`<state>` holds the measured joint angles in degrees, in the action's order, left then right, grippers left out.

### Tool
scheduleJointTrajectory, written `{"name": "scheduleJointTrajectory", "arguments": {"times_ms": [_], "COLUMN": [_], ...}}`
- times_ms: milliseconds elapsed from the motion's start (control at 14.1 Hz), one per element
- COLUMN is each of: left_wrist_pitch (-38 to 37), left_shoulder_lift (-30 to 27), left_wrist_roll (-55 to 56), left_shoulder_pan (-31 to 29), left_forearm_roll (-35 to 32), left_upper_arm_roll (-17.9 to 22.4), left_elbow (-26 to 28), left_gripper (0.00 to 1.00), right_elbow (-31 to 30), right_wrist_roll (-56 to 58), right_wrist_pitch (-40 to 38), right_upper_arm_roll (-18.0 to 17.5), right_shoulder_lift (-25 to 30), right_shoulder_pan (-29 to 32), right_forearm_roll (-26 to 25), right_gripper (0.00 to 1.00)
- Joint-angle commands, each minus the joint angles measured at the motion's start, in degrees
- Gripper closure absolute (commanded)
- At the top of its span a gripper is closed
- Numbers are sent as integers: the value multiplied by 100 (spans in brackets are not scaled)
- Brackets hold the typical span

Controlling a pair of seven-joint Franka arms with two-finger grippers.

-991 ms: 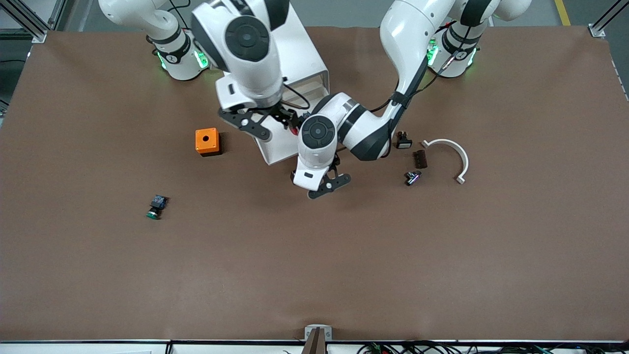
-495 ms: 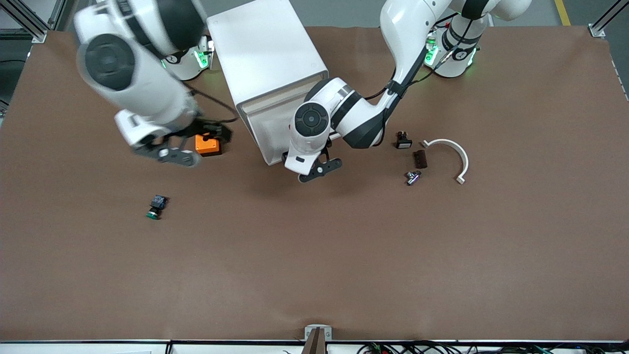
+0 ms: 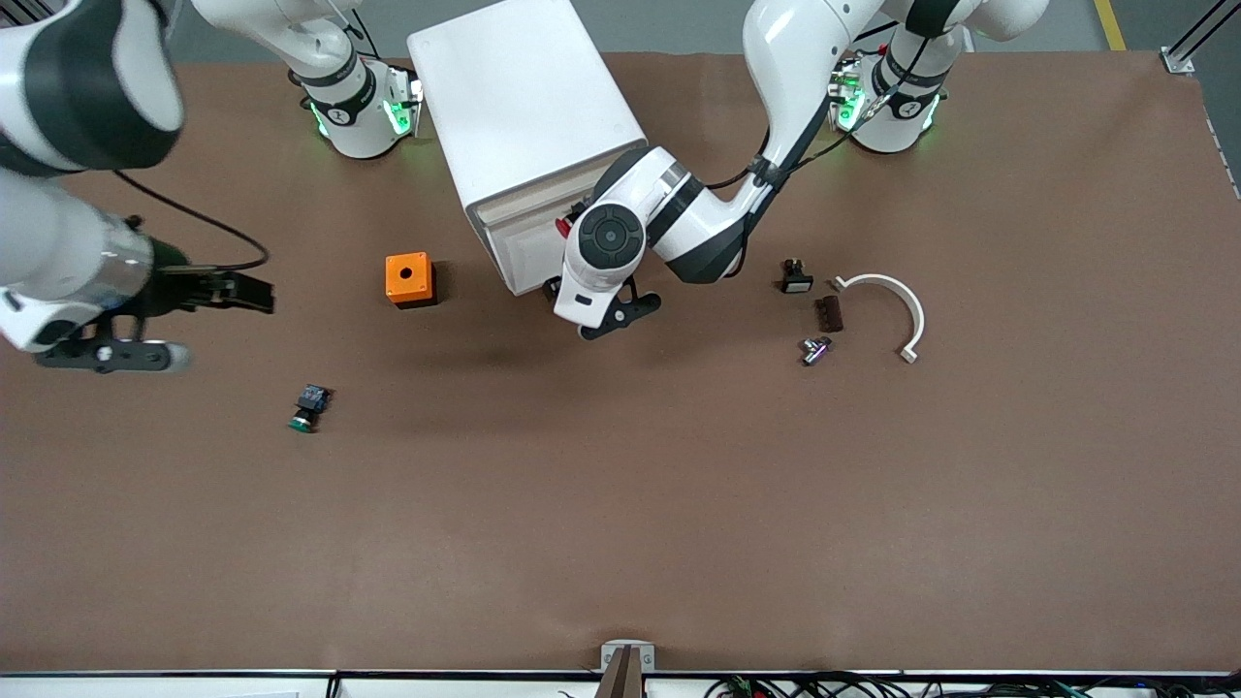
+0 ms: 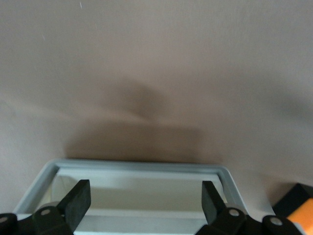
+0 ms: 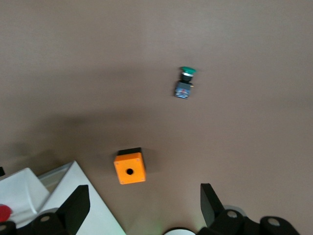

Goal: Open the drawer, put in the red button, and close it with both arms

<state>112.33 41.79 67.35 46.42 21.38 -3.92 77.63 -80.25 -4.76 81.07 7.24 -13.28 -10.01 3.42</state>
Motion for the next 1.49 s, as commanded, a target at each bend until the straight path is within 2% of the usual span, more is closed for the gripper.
{"name": "scheduleJointTrajectory", "arguments": {"times_ms": [0, 283, 708, 920, 1274, 1415], "left_wrist_pitch": [-18, -18, -62, -88, -97, -97], "left_shoulder_lift": [-127, -118, -74, -83, -153, -162], "left_wrist_roll": [164, 173, 156, 147, 156, 156], "left_shoulder_pan": [-36, -19, -19, -36, -536, -826], "left_forearm_roll": [409, 981, 1640, 1650, 1544, 1536], "left_upper_arm_roll": [-135, -179, -258, -250, -145, 118], "left_elbow": [156, 314, 385, 367, 193, -27], "left_gripper": [0, 0, 0, 0, 0, 0], "right_elbow": [124, 194, 527, 1020, 872, 731], "right_wrist_roll": [396, 1134, 1109, 1118, 995, 995], "right_wrist_pitch": [-170, -223, -740, -1066, -1216, -1329], "right_upper_arm_roll": [-118, -127, -118, -144, -206, -188], "right_shoulder_lift": [89, 89, 89, 98, 563, 608], "right_shoulder_pan": [393, 824, 1096, 1316, 1018, 1036], "right_forearm_roll": [-104, -420, -456, -282, -280, -280], "right_gripper": [0, 0, 0, 0, 0, 0]}}
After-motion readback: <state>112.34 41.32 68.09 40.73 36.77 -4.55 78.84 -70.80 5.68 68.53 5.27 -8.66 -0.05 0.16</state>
